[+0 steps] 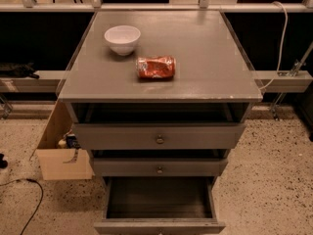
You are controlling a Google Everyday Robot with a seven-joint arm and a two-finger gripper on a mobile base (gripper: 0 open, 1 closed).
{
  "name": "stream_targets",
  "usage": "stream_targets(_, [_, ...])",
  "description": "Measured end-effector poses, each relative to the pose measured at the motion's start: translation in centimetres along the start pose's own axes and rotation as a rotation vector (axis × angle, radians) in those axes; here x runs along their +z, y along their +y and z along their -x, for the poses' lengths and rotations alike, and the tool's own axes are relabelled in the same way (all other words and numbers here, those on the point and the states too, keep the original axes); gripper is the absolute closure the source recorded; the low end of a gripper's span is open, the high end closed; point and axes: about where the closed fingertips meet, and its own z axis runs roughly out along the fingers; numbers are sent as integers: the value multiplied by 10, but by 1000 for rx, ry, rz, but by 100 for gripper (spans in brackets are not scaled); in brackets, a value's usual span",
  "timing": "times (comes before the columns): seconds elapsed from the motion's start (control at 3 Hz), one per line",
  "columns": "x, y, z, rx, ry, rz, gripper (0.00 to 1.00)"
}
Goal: Close bottom drawer
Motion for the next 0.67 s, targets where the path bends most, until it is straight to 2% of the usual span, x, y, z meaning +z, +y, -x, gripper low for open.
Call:
stream_targets(0.33, [0,0,0,0,0,0,0])
stream_targets(0.67, [0,0,0,0,0,0,18])
